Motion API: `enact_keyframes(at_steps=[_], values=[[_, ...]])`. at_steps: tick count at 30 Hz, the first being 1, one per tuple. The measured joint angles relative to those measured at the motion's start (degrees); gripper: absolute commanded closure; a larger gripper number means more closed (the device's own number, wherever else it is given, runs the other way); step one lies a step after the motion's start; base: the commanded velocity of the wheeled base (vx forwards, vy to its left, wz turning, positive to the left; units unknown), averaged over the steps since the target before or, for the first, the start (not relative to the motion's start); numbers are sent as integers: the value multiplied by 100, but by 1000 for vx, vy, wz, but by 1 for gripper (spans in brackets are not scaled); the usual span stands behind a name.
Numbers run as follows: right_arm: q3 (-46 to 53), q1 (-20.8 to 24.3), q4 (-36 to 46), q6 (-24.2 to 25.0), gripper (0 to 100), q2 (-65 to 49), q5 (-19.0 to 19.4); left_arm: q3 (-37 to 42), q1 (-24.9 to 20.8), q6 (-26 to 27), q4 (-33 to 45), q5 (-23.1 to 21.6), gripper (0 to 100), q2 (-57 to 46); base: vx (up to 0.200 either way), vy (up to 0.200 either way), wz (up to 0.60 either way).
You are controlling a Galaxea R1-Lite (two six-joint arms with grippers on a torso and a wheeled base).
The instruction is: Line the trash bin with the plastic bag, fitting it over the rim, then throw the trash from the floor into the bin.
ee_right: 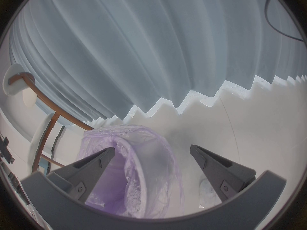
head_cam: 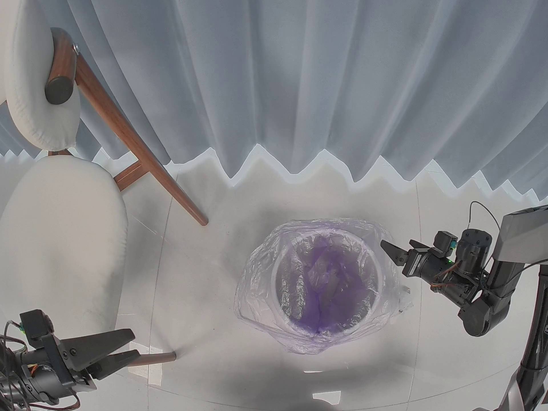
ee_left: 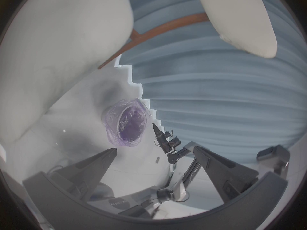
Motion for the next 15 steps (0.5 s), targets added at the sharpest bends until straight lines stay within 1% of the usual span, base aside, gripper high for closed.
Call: enact_keyframes(at_steps=[1,6,8,12,15], values=[[-69,-9,0,24,0,54,0,-52,21,180,0,-57,0,80,0,0,0],[-393,-69,0,126,0,336,0,-354,91,1536,-12,-312,0,642,0,0,0],[-539,-100,0,172,0,450,2,-522,102,2000,-15,-372,0,942,0,0,0],[-806,-163,0,293,0,649,2,-959,111,2581,-28,-446,0,1537,0,0,0],[-944,-183,-2,358,0,772,-2,-1282,117,2756,-34,-486,0,1991,0,0,0]])
